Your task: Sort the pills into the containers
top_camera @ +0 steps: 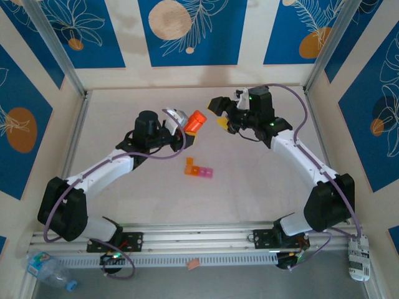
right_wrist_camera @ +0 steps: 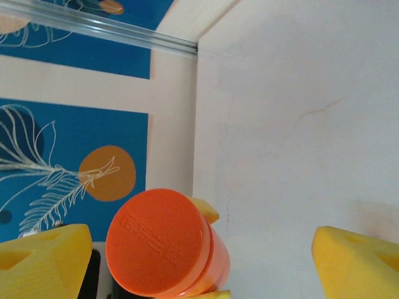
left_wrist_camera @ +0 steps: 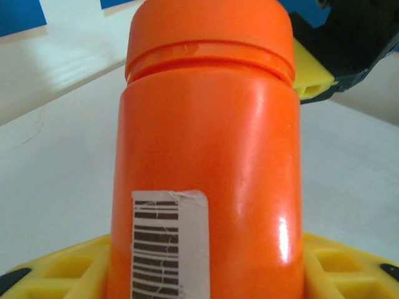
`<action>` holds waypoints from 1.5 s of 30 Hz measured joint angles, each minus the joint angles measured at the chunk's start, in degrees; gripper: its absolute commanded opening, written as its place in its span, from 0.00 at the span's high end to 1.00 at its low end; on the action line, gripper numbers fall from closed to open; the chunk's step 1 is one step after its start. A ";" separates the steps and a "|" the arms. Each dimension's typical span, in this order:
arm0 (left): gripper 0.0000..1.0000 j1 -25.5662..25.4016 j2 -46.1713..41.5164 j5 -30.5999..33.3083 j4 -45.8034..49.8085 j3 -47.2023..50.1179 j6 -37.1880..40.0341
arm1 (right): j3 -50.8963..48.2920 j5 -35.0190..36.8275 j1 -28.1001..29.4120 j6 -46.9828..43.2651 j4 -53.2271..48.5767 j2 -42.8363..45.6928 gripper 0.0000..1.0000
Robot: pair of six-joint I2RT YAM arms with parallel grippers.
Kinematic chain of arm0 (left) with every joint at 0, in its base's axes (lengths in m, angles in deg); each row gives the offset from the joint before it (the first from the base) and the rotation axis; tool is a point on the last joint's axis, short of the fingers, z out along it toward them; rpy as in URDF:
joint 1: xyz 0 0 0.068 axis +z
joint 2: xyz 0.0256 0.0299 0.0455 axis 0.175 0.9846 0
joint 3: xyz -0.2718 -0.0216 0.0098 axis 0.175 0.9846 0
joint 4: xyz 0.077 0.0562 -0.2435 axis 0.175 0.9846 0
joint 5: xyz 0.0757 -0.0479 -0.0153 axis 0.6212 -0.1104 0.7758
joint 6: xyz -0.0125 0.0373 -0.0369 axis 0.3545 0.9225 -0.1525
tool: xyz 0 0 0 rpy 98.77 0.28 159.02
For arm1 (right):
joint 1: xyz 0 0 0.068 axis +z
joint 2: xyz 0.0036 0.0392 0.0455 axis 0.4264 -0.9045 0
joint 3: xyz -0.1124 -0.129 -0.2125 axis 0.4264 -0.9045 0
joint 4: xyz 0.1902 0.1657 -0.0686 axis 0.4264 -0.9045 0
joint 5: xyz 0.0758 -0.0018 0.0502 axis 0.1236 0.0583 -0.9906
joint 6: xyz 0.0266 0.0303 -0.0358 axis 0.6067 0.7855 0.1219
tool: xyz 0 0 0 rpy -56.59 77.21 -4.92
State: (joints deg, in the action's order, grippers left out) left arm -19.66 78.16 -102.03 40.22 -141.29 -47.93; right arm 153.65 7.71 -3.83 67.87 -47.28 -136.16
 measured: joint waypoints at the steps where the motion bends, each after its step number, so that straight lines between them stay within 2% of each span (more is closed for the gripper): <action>1: 1.00 -0.04 0.00 0.52 0.81 -0.04 0.81 | 0.70 0.31 0.28 0.44 -0.59 -0.55 0.10; 14: 1.00 -1.29 0.02 2.56 4.20 -0.76 4.57 | 5.57 1.25 4.09 1.44 -4.24 -4.35 0.14; 18: 1.00 -1.57 0.04 2.58 4.20 -1.22 4.61 | 5.57 1.27 4.85 1.66 -4.83 -5.11 0.21; 23: 1.00 -1.75 0.20 2.78 4.22 -1.27 4.61 | 5.57 1.22 5.40 2.03 -4.83 -5.14 0.36; 31: 1.00 -2.03 0.52 3.08 4.20 -1.38 4.61 | 5.55 1.20 5.49 1.90 -4.74 -5.14 0.53; 36: 1.00 -2.05 0.57 3.19 4.20 -1.40 4.59 | 5.44 0.90 5.38 1.20 -4.52 -5.14 0.58; 40: 1.00 -2.08 0.57 3.13 4.20 -1.70 4.39 | 4.50 -1.90 4.37 -1.29 -2.08 -5.14 0.60; 45: 1.00 -1.88 0.55 1.14 3.30 -2.14 2.32 | 2.14 -8.90 1.81 -10.49 4.68 -5.11 0.60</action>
State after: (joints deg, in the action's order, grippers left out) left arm -21.54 78.70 -100.90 43.52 -143.43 -45.62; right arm 155.80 -1.19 -2.02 57.38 -42.60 -141.27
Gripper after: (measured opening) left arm 0.533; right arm 0.499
